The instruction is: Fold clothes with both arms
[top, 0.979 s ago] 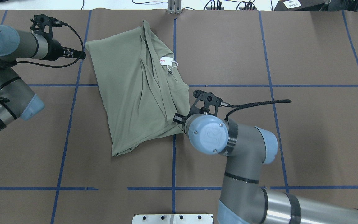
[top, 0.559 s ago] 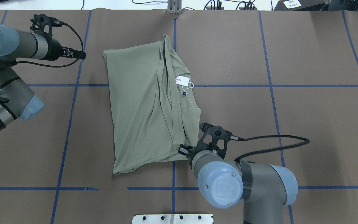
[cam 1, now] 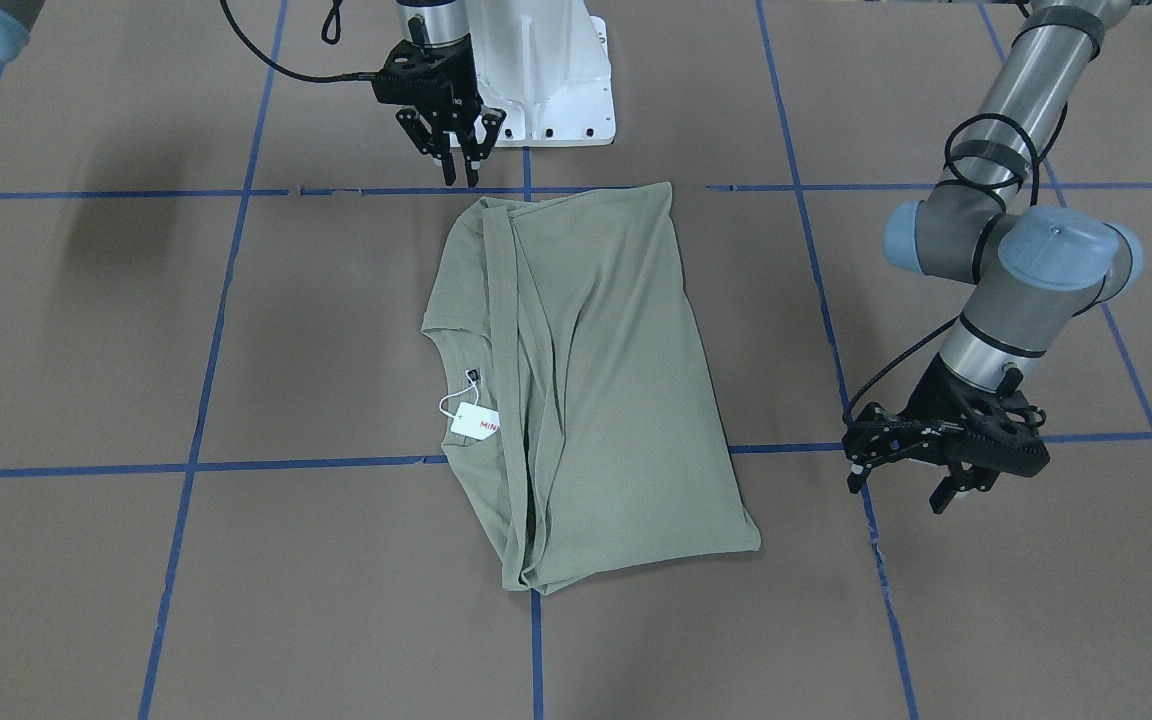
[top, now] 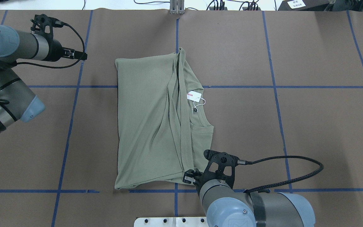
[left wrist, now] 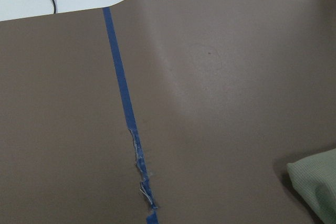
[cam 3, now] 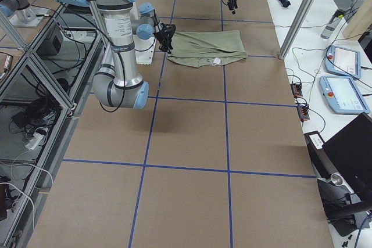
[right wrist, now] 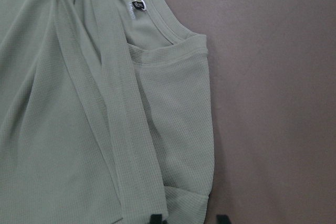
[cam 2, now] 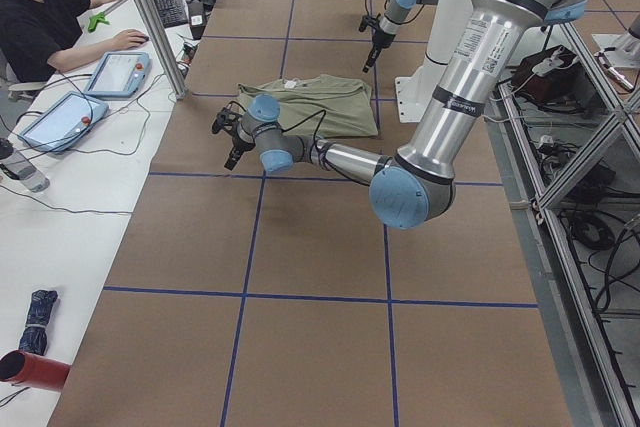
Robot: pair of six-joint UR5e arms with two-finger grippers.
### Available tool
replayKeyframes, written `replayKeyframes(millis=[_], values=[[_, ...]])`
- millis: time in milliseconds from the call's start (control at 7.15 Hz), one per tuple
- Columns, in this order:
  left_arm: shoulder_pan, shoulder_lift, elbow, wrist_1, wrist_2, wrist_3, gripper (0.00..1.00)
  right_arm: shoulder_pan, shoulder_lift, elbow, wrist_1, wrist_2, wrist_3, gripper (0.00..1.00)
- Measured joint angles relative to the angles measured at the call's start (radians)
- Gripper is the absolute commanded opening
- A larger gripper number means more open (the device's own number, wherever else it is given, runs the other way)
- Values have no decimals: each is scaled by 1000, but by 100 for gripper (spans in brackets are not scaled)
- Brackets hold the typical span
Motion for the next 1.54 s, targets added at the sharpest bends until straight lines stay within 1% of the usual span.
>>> replayKeyframes(millis=[140,280,419,559,699,839,979,1118,1398,1538], values=[[0,0,0,0,-1,0,100,32,22,-9,-3,28,-96,100],[0,0,0,0,-1,0,100,84,72,-51,-4,77,-187,100],[0,0,-1,0,-1,0,100,138,141,-127,-3,128,-262,95],[0,0,-1,0,-1,0,100,178,213,-215,-2,160,-310,51],[0,0,-1,0,-1,0,100,212,295,-324,-1,184,-333,44],[0,0,-1,0,-1,0,100,245,374,-437,1,214,-353,44],[0,1,0,0,-1,0,100,274,433,-529,3,240,-380,44],[0,1,0,0,-1,0,100,294,471,-594,5,253,-401,44],[0,1,1,0,-1,0,100,316,525,-689,9,260,-425,44],[0,1,2,0,-1,0,100,319,537,-718,22,260,-431,43]])
